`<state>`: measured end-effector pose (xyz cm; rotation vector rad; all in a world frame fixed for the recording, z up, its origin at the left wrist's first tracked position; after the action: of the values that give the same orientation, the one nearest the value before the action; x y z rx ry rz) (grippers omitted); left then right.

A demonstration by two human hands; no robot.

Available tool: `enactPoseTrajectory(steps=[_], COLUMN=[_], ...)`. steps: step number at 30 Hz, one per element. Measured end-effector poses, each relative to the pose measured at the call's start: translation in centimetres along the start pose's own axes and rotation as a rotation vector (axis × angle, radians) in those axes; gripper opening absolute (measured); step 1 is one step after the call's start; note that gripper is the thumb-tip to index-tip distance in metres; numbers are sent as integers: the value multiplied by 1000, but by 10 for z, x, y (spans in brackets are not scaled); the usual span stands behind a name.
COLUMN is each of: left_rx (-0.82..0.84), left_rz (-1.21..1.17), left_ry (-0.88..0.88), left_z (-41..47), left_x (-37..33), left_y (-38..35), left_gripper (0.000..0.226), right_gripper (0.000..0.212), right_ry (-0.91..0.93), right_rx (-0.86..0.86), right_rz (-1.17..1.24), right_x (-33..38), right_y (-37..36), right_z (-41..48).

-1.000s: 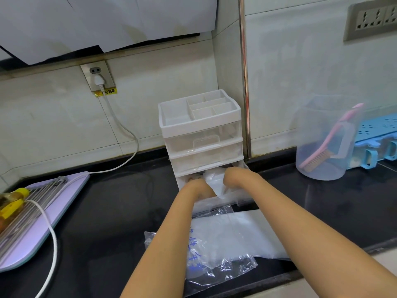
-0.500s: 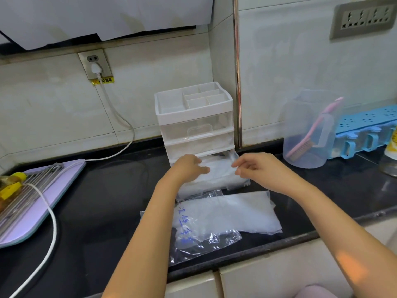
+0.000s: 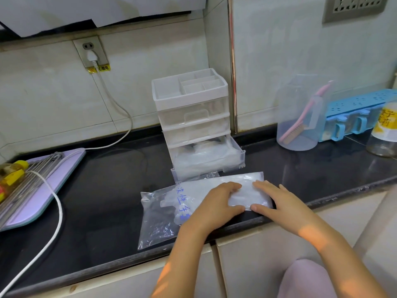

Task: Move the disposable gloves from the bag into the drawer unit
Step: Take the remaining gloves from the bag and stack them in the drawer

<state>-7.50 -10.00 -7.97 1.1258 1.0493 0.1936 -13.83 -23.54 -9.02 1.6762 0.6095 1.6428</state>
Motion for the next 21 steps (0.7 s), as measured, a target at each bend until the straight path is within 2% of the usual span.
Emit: enactPoseTrajectory(steps=[4, 10, 15, 21], left_rx=[-20, -43, -80, -63], left_rz=[-74, -122, -135, -77], left_ry=[18, 38, 45, 28], left_z=[-7, -15, -14, -14], left_x=[10, 14, 14, 11], left_y=[3, 7, 6, 3], left_gripper=[52, 41, 28, 26], right_gripper=[49, 16, 11, 11], right_ry=[10, 174, 128, 103], right_rx=[-69, -235, -273, -262], right_rz=[53, 217, 291, 234], right_x=[-4, 8, 9, 10], right_y=[-5, -5, -1, 5], right_z=[-6, -12, -9, -5])
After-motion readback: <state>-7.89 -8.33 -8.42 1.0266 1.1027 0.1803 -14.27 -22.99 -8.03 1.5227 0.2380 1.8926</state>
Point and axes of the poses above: each hand's wrist, its own z-axis towards the middle knuckle, its own y-axis out of the back of the hand, x = y × z, the point moved 7 cm from there along z, towards the middle knuckle, and after that the axes turned 3 degrees about z, right-handed, at the moved point
